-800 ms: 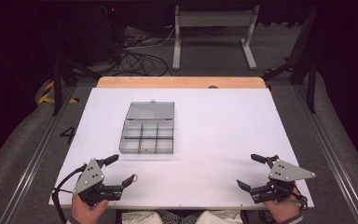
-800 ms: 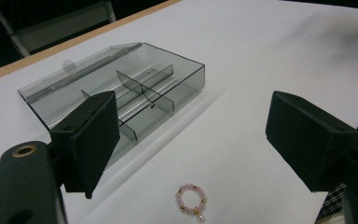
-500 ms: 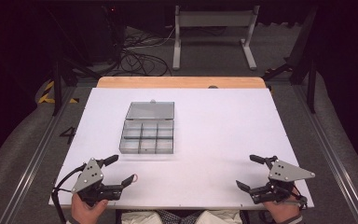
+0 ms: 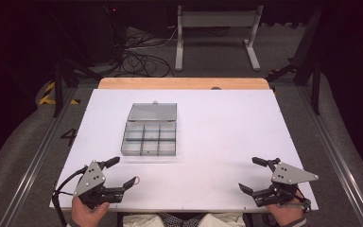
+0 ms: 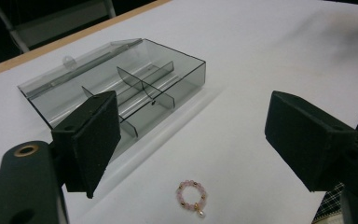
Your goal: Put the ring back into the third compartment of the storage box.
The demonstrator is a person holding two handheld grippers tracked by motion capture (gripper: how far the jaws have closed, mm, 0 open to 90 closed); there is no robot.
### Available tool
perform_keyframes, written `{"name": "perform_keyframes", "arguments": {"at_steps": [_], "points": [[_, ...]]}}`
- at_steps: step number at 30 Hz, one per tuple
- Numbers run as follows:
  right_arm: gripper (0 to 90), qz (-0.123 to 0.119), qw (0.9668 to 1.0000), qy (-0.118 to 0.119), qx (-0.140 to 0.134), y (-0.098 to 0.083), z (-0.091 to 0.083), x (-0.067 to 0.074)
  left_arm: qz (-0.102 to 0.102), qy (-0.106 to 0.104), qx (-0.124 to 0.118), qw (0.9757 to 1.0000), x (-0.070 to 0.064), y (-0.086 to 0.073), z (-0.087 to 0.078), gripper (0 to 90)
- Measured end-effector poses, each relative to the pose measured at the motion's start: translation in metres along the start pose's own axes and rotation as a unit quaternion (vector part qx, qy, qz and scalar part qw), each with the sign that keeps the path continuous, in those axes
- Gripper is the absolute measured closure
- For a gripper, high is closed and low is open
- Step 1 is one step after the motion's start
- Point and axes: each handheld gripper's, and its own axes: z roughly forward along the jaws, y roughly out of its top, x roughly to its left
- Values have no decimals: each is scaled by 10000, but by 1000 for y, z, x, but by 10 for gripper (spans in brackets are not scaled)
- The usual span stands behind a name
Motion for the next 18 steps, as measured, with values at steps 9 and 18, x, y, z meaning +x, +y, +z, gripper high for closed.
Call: {"name": "perform_keyframes", "arguments": {"at_steps": [9, 18], "points": [[65, 5, 10000, 58, 60, 0, 3, 0, -102, -132, 39, 9999, 4, 6, 2, 207], [65, 11, 9999, 88, 75, 0, 5, 1, -103, -280, 179, 9994, 12, 17, 10, 226]]}}
